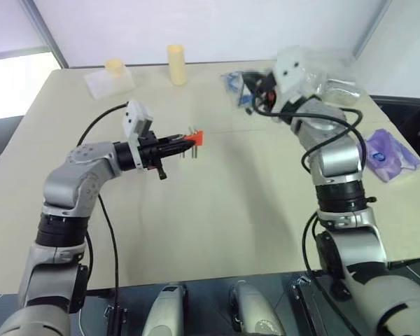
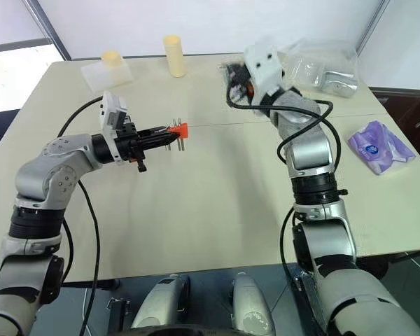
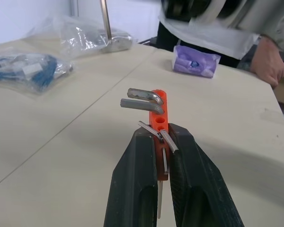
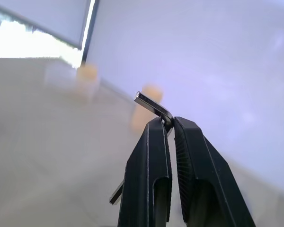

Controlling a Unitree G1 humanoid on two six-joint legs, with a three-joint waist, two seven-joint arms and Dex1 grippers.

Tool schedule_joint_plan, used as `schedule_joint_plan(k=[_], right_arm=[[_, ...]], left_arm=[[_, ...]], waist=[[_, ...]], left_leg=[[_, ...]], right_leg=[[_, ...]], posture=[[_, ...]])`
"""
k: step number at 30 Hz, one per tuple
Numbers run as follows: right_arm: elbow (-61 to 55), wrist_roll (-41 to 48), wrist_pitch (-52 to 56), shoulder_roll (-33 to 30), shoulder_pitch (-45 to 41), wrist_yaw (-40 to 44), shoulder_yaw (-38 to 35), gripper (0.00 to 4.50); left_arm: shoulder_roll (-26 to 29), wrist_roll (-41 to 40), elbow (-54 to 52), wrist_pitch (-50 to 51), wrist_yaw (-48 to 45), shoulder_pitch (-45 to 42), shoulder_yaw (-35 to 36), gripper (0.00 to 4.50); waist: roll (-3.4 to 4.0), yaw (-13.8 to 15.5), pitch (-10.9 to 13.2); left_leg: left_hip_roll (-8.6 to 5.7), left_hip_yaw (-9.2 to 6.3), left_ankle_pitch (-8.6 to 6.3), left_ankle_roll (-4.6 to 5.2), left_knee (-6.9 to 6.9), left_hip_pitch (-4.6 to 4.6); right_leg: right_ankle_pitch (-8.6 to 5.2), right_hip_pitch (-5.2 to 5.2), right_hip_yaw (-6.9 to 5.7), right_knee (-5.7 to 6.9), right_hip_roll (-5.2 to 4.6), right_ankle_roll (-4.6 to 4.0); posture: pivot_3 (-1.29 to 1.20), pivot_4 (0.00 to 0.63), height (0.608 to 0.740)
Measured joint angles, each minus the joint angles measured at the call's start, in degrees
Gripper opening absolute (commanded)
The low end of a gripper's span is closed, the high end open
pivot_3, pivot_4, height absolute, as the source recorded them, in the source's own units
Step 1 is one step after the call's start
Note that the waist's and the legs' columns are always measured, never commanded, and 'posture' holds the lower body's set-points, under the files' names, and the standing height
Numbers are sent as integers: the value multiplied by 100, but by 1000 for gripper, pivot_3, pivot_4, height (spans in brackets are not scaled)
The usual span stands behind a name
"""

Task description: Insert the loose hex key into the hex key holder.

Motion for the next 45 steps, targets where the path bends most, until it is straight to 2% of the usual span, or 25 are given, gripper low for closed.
schedule_joint_plan(k=[8, 23, 45], right_arm=[[-814, 10, -634, 532, 485, -86, 523, 31], [-910, 122, -529, 472, 485, 258, 762, 31], [-909, 66, -519, 395, 587, 338, 808, 31]], left_arm=[[-12, 48, 554, -183, -45, -526, -2, 0], [-73, 238, 774, -417, -168, -652, -11, 0], [-103, 246, 775, -439, -141, -674, -7, 0]], waist=[[0, -18, 0], [0, -14, 0], [0, -14, 0]], left_leg=[[1, 0, 0, 0, 1, 0], [0, 0, 0, 0, 1, 0], [0, 0, 0, 0, 1, 0]], right_leg=[[0, -3, 0, 5, 3, 0], [0, -2, 0, 4, 2, 0], [0, -3, 0, 4, 2, 0]], posture=[[0, 150, 740], [0, 150, 740], [0, 150, 740]])
